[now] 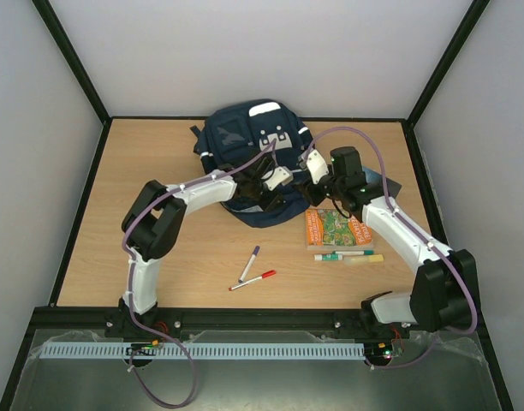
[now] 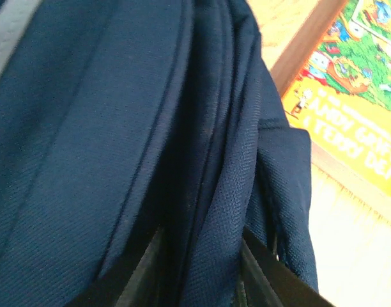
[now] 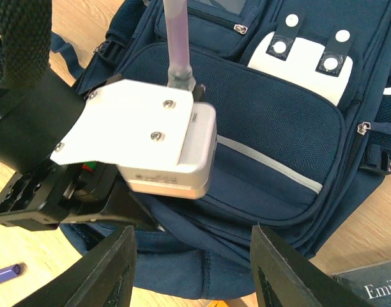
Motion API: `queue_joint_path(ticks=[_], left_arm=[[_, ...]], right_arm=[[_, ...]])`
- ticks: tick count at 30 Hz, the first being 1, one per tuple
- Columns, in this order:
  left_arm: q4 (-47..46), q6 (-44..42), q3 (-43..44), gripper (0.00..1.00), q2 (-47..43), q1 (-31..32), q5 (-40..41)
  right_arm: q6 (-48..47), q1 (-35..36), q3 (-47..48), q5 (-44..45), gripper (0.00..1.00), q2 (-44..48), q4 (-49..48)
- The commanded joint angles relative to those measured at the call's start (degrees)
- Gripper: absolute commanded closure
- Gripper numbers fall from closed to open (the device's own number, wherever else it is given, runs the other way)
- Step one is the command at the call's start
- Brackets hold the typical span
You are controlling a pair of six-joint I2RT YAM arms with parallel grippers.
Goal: Pack the student bag
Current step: Place the book in the student bag.
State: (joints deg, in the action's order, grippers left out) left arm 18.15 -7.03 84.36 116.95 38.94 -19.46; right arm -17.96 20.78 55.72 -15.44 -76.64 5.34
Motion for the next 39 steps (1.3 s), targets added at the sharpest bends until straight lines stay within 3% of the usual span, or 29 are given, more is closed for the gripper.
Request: queue_joint_path(ticks=[1,7,12,22,28,32,35,39], left_arm=[[2.2,-0.3,1.9,0.76,-1.0,0.3,2.8],[1.4,0.0,1.0,0.95,-10.0,0.3,8.3],[-2.4,0.8,0.5,0.98,-19.0,0.3,10.8],[-6.3,1.9,1.4,0.98,-24.8,0.1,12.8],[-7.0,3.1,1.2,0.98,-25.5,-1.4,11.6],[-7.4,3.5,0.9,0.98,-26.5,-2.7,10.1],[-7.8,3.8,0.3,0.98,-27.3,-3.3,9.1],[-8.2,4.1,-0.3,0.98,-27.5,-3.7,8.4]], right_arm=[[0.6,-0.3,-0.5,-1.3,0.51,-0.5,1.2],[-3.7,-0.3,-0.2,-2.9,0.55,3.2,3.7],[-11.6,1.4,-1.7,-6.2,0.63,7.1,8.5],[-26.1,19.4,1.3,18.9,0.69,-2.6,8.0],[-33.2,22.6,2.2,23.6,0.7,-12.2,2.9],[-36.7,22.7,1.9,26.2,0.65,-17.3,-1.3],[-38.9,22.7,1.8,28.3,0.55,-20.6,-3.8],[-40.3,22.7,2.2,29.7,0.51,-24.3,-5.5]])
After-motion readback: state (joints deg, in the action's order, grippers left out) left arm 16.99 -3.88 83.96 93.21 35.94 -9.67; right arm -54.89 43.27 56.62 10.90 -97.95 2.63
